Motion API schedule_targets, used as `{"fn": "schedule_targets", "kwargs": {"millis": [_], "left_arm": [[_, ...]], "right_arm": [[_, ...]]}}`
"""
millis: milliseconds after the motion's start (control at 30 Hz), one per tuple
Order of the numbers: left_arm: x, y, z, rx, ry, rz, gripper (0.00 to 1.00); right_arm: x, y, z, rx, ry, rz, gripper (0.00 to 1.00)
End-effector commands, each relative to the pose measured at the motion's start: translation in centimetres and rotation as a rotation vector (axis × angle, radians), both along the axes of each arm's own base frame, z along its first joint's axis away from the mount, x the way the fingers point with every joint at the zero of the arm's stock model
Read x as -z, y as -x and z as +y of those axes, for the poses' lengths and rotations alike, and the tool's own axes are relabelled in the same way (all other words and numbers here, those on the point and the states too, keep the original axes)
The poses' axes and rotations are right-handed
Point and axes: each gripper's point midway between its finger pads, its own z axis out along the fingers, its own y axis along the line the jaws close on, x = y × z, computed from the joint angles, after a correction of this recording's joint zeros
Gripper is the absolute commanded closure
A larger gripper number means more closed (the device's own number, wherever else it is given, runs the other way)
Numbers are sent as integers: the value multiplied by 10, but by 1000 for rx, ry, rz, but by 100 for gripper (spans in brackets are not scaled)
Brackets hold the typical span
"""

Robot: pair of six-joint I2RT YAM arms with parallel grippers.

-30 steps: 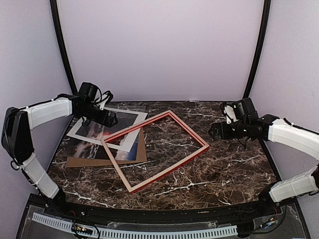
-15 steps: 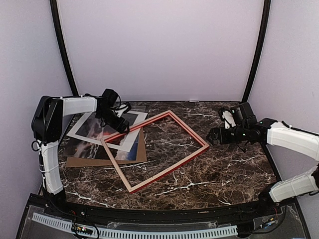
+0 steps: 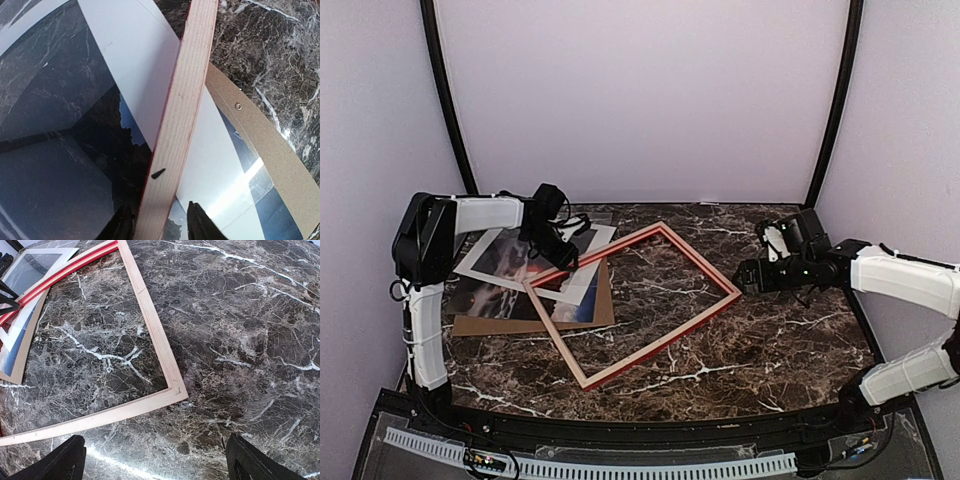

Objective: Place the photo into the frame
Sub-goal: Pick up the item from the center of the board, then place the frame body at the center of the board.

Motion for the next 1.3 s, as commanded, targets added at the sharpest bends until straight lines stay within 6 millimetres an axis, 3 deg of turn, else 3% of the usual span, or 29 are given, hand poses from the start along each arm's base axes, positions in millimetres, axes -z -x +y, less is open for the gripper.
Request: {"fn": "schedule_targets", "kwargs": {"millis": [0,133,300,467,667,833,1067,1267], "left_arm": [[-2,8,-6,-28,1,34,65],[3,21,-7,-85,8,79,74],[-6,39,-17,-153,65,84,84],[7,72,-35,-229,93,142,91],[2,103,-75,-338,194,168,95],[10,133,-112,-411,253,198,95],[6,158,-165,-439,350,167,95],[-4,163,-182,-470,380,114,92]], "right_arm": [[-1,-2,6,-9,-16,-4,1],[-4,-2,6,-10,-7,0,1],[-5,0,3,2,-4,-3,1],[2,1,-2,21,11,8,1],[4,0,-8,47,40,16,1],[11,-1,-17,83,92,38,1],[36,-4,-53,216,221,107,1],[62,-10,-77,306,231,159,1]]}}
